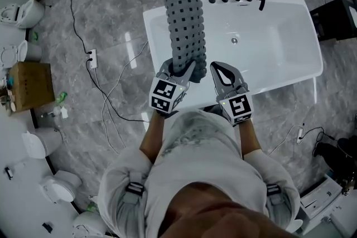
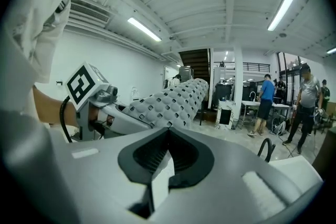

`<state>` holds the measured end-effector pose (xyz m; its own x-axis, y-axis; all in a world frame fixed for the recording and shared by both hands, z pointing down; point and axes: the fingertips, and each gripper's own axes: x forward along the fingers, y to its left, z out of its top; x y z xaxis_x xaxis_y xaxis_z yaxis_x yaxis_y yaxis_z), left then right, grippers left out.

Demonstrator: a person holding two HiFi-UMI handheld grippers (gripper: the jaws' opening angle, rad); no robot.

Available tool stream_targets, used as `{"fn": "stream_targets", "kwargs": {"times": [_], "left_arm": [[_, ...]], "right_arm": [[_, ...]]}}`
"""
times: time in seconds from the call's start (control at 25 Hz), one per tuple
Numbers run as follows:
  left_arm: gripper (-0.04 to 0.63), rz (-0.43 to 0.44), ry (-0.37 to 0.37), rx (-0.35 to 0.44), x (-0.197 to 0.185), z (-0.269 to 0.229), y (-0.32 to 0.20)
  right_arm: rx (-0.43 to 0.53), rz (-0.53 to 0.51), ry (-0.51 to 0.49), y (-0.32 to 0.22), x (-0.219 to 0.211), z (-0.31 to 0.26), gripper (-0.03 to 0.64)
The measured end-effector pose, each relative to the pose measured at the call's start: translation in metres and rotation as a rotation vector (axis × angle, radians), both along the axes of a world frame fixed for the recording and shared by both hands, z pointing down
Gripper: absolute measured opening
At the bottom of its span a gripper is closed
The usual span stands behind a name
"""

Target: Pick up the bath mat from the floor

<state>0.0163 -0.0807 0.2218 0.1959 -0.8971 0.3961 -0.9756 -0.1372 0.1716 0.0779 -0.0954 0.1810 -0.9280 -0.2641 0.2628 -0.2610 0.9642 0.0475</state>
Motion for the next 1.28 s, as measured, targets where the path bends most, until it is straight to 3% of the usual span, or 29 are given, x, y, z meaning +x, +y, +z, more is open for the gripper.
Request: {"fn": "stream_targets", "kwargs": {"times": [0.36,1.28], "left_arm": [[0.107,0.0,-0.043,0.054,-0.008,-0.038,0.011],[0.109,-0.05,-0.058,0.074,-0.013,-0.051,0.023]], "right_arm": [[0.014,0.022,-0.046,-0.001,0.01,-0.022,0.002],[-0.004,-0.027,-0.068,0.001,-0.001,-0.031,0.002]]}}
